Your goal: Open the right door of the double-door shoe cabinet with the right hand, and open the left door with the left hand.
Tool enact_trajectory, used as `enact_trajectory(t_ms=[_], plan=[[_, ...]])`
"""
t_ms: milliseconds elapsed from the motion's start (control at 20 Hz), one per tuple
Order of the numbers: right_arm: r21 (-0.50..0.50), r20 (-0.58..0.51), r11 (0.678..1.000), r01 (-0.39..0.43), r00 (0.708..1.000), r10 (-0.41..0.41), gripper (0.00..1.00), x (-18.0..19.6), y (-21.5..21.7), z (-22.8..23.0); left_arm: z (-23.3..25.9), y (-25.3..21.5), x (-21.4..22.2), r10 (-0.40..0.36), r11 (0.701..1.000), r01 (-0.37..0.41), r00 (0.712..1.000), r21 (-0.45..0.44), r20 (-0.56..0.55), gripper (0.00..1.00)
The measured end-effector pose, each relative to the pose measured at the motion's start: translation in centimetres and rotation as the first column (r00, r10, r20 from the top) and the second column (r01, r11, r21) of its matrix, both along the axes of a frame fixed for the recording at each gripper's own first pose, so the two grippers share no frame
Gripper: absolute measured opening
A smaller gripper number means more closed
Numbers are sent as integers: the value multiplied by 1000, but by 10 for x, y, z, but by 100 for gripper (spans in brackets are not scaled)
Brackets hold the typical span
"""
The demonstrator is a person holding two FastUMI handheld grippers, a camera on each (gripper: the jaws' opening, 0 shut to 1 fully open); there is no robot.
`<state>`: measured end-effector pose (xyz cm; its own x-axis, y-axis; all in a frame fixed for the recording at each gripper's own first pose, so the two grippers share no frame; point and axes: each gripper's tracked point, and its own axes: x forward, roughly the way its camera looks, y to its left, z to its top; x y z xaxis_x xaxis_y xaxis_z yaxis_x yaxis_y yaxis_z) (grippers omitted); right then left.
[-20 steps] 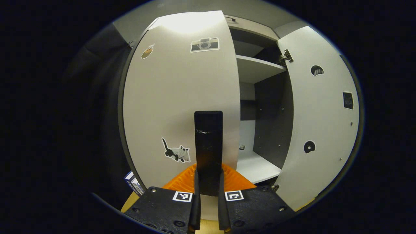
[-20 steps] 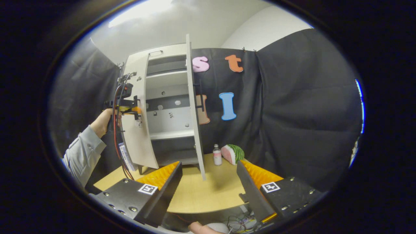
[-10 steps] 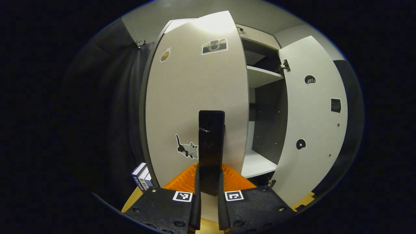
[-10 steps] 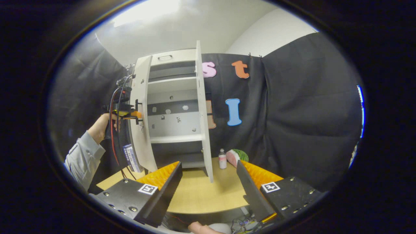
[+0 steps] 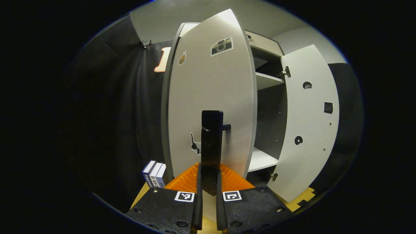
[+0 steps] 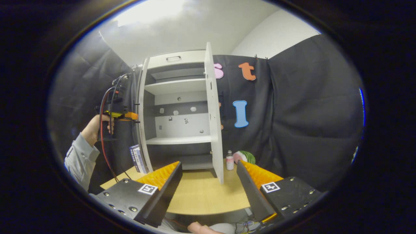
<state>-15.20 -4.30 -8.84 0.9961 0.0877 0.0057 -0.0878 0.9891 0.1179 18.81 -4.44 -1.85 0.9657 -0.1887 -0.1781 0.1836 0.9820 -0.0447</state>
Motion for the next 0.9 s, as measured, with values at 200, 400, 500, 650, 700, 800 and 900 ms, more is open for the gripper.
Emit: enact_trajectory(t_ms=[200,400,500,650,700,800,900], plan=[[0,0,1000,-31,1000,31,100,0,22,1,2,36,-8,58,998,-58,998,37,10,13],[7,-8,999,-49,999,49,100,5,40,1,4,79,-8,148,985,-151,988,84,36,4],[3,-8,998,-57,998,57,100,6,47,2,2,99,-6,179,979,-183,983,91,43,1],[-9,-8,998,-59,998,59,100,10,53,3,3,112,-5,144,988,-147,988,55,54,0],[-12,-10,998,-58,998,58,100,9,55,3,3,115,-3,134,990,-136,989,39,56,1],[-20,-13,998,-60,998,59,100,9,57,1,2,119,-3,116,992,-118,992,41,53,1],[-24,-13,998,-55,998,55,100,9,58,4,3,120,-2,106,993,-108,993,40,51,3]])
